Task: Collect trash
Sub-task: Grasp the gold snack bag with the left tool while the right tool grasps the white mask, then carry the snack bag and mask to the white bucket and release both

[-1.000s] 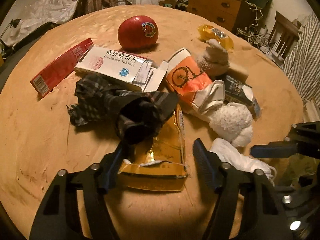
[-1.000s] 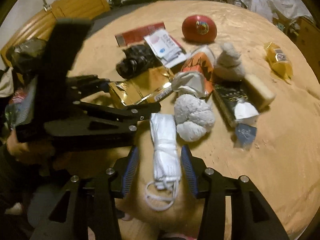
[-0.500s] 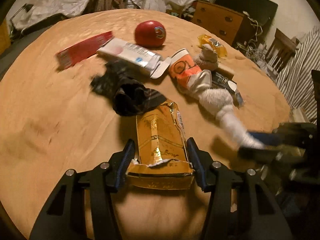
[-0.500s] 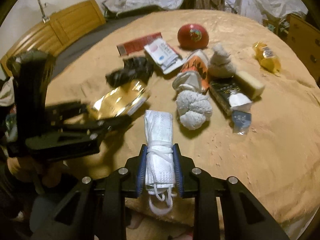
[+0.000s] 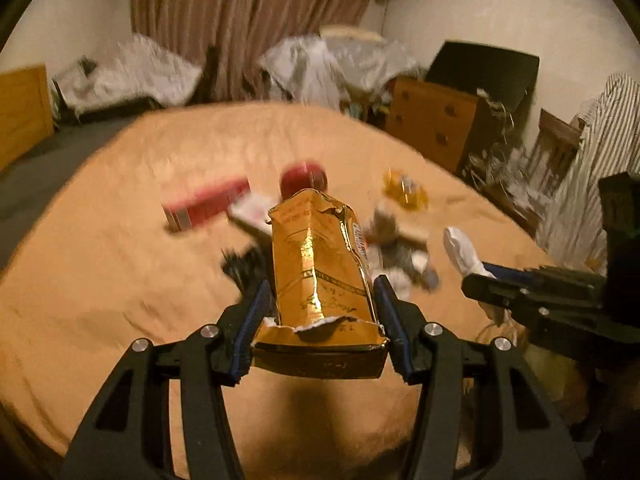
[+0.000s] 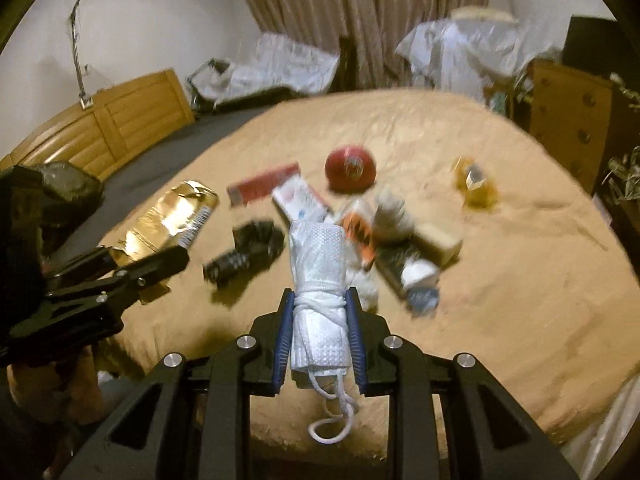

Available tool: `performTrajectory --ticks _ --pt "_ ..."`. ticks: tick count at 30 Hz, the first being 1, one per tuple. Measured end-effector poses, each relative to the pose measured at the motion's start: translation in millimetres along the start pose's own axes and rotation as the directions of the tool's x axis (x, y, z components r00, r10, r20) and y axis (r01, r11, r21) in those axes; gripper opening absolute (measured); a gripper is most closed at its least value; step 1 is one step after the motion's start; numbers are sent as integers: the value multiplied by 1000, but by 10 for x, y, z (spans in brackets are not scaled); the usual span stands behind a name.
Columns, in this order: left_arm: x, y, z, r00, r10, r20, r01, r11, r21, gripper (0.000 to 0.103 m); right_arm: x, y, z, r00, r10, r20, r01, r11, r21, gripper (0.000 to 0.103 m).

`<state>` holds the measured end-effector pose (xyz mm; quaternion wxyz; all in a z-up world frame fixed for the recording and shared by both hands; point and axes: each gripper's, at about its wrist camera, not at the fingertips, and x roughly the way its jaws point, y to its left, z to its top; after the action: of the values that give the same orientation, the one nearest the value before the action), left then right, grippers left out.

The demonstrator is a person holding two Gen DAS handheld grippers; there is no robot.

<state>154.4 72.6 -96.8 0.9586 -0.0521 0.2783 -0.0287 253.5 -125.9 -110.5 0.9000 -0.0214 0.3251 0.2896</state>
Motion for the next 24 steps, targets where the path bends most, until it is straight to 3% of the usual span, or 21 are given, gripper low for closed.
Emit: performTrajectory --ticks 4,10,15,24 --pt "-271 -236 153 990 79 120 -84 996 36 52 -344 88 126 992 -55 112 58 998 -29 27" --pt "-459 -569 202 966 152 207 -163 986 40 52 -798 252 177 951 -153 270 175 983 -61 27" --pt "-533 -703 180 951 196 238 -207 978 23 52 -964 273 90 936 -182 300 205 978 -46 27" --pt "-558 -724 207 951 194 239 -202 979 7 52 -1053 266 88 935 -184 304 204 978 -34 27"
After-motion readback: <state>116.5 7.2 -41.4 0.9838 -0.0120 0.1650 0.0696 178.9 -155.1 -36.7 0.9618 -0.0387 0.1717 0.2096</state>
